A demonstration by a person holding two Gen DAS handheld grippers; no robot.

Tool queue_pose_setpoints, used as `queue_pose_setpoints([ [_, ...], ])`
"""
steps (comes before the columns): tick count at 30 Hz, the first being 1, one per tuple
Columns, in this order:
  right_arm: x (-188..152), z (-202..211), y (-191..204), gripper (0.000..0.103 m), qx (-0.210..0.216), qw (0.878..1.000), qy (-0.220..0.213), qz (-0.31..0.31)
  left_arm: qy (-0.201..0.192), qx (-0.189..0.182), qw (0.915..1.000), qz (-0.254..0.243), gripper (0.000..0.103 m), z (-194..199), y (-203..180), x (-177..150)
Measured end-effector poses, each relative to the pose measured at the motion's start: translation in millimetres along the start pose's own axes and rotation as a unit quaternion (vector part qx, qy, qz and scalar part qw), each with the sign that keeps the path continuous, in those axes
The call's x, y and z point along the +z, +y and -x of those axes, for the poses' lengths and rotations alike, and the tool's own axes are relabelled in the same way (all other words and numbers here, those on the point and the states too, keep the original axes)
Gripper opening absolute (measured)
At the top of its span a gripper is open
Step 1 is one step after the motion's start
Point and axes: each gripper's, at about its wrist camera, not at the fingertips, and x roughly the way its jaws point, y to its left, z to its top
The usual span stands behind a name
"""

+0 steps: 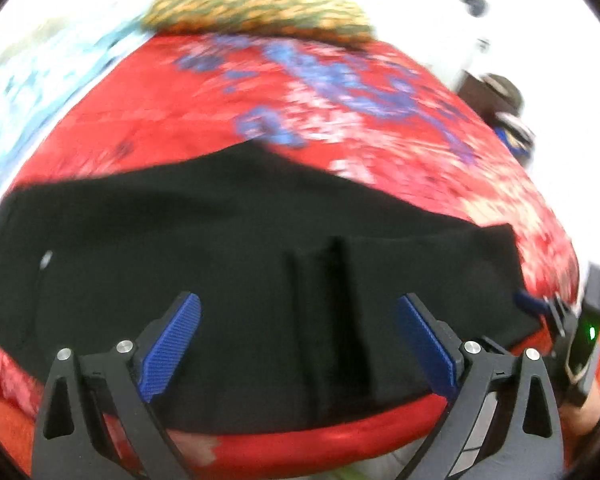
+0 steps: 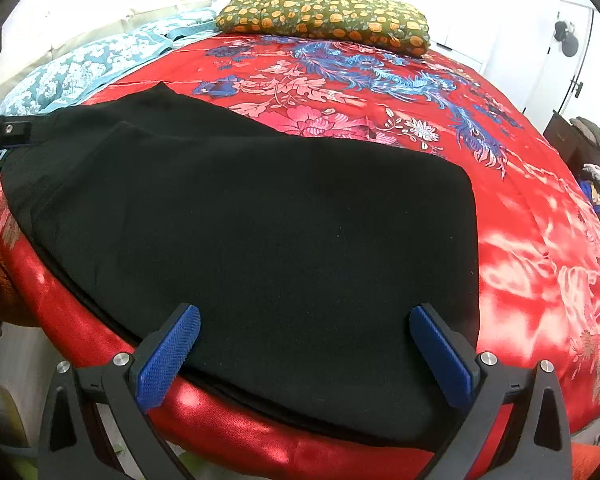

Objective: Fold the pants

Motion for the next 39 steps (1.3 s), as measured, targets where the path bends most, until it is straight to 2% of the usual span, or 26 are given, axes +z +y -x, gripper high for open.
queue_pose_setpoints([
  [2, -0.5, 0.4, 0.5, 0.103, -0.002, 1.000, -0.004, -0.001, 0.007, -0.002, 0.9994, 0.033, 0.099, -1.5, 15.1, 1.6],
  [4, -0.9, 0.6, 0.9, 0.103, -0.003, 1.000, -0.006, -0.002, 0.008, 0.003, 0.9991, 0.042, 0.099, -2.4, 20.5, 1.9],
  [11, -1.2, 1.3, 0.9, 0.103, -0.002, 1.000, -0.008, -0.001, 0.008, 0.039, 0.9991, 0.014, 0.099, -4.8, 15.4, 0.3],
  [23, -2.6, 1.4, 0.8, 0.103, -0.002, 1.000, -0.013, -0.001, 0.026, 0.061, 0.9976, 0.020, 0.099, -11.7, 23.1, -0.8],
  [27, -3.5, 2.5, 0.3, 0.103, -0.001, 1.000, -0.016, -0.001, 0.029, 0.050, 0.9959, 0.070, 0.099, -9.2, 42.7, 0.0],
  [31, -3.7, 2.8, 0.5, 0.103, -0.001, 1.000, -0.016, -0.002, 0.022, 0.042, 0.9890, 0.140, 0.099, -2.8, 74.2, 0.0],
  [35, -4.0, 3.4, 0.2, 0.103, 0.000, 1.000, -0.018, -0.001, 0.017, 0.046, 0.9843, 0.170, 0.099, 1.4, 89.3, -2.5],
  [39, -4.5, 3.8, 0.1, 0.103, 0.000, 1.000, -0.020, -0.001, 0.014, 0.049, 0.9837, 0.173, 0.099, 1.2, 90.8, -2.9],
])
